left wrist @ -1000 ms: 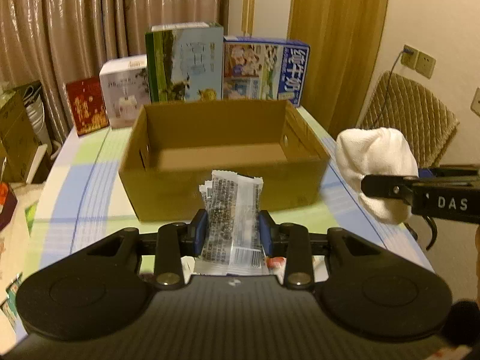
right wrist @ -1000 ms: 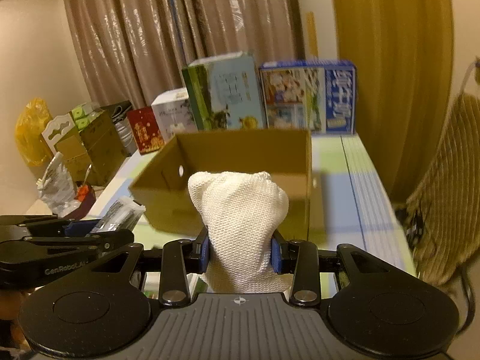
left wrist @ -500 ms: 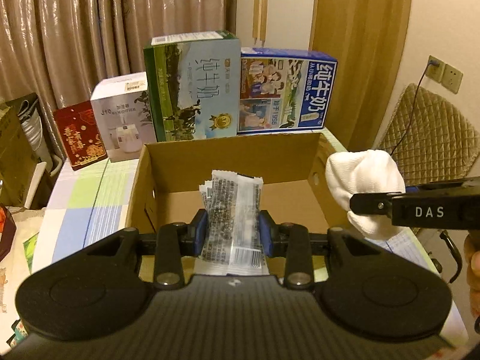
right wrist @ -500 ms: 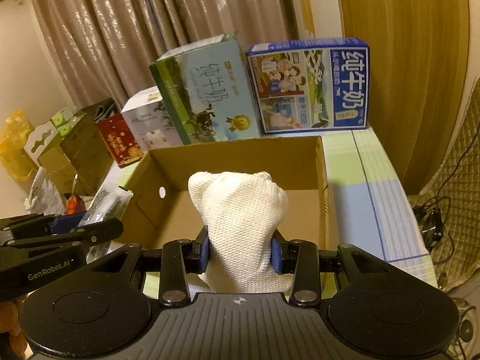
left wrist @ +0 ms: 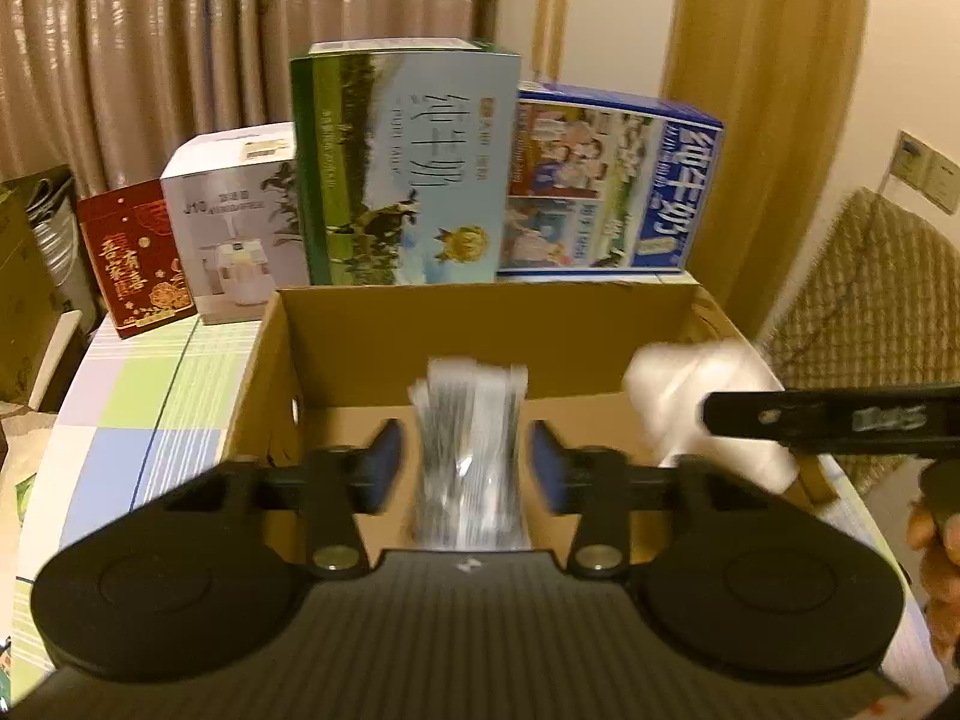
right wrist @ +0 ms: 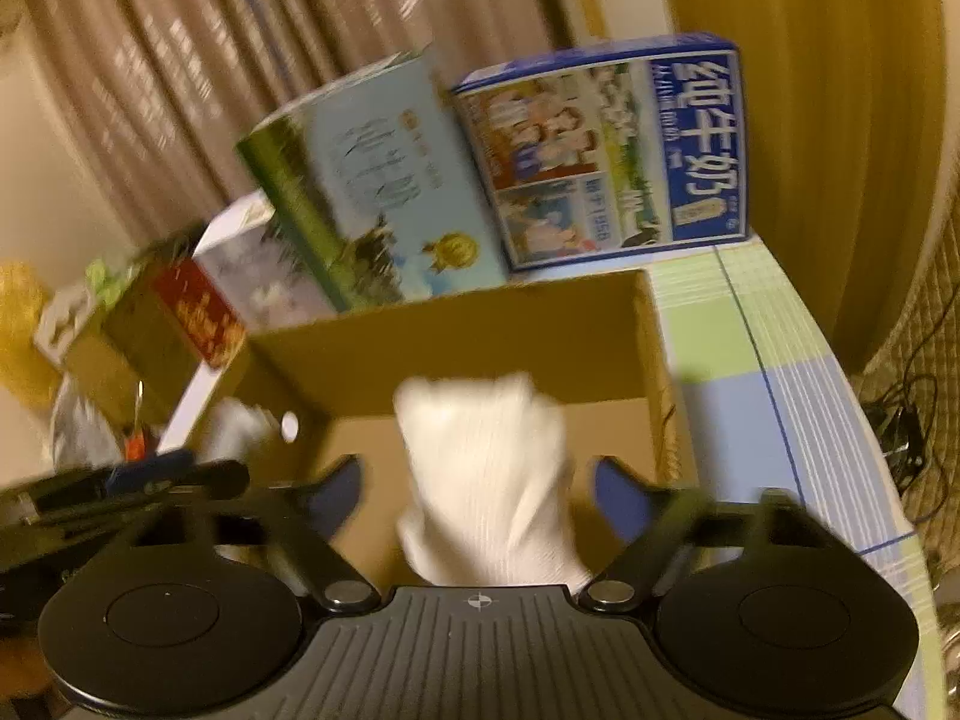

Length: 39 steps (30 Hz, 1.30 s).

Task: Organize objects
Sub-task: 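Open both tools to drop the cloth and packet into the box, then move both tools back over the remaining items on the table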

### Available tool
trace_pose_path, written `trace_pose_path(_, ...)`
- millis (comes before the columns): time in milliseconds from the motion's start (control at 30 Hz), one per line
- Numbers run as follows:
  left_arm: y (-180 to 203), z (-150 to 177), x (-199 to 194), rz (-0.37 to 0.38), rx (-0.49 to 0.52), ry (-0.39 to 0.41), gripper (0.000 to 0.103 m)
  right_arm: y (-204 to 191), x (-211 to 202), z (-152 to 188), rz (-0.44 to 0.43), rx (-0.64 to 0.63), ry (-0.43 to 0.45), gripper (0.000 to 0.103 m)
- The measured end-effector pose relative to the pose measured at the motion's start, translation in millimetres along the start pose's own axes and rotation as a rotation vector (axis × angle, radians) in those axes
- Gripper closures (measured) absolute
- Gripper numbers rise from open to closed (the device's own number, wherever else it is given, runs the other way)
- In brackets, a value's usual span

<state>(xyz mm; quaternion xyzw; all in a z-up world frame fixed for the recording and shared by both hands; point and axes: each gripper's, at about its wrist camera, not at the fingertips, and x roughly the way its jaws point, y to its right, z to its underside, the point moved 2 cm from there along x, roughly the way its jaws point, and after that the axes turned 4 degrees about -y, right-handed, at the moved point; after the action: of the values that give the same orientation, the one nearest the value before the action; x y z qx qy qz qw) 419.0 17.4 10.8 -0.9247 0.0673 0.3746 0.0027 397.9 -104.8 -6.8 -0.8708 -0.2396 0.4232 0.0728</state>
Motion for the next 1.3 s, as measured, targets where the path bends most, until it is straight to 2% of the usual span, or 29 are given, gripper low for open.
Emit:
trace_pose_path(333,-6.8,15.7,-24.1,-0.023,-0.019,0.001,0.049,1.6,-36.8,9.6,0.017,-0.026,0.052,0.019)
trace_pose_path(500,-3.9,25.0,-61.3,-0.022,-0.031,0.026,0.041,-10.2,-78.6,19.9,0.010,-0.049,0.085,0.015)
trace_pose_path(567,-2.5,31.3,-79.4,-0.022,-0.037,0.040,0.031,-14.6,-97.0,26.6,0.008,-0.053,0.097,0.013)
trace_pose_path(633,-0.6,40.2,-98.4,-0.022,-0.041,0.051,0.029,-19.2,-115.2,35.6,0.008,-0.062,0.114,0.010)
trace_pose_path(833,3.6,80.9,-149.7,-0.023,-0.075,0.076,0.016,-23.6,-158.8,85.2,0.012,-0.076,0.138,0.004)
trace_pose_path(1033,4.1,132.0,-190.3,-0.045,-0.120,0.093,0.002,-16.9,-181.2,157.0,0.047,-0.074,0.130,0.002)
trace_pose_path(1300,10.3,192.0,-212.2,-0.062,-0.207,0.085,0.001,-2.5,-191.2,234.9,0.072,-0.020,0.096,0.002)
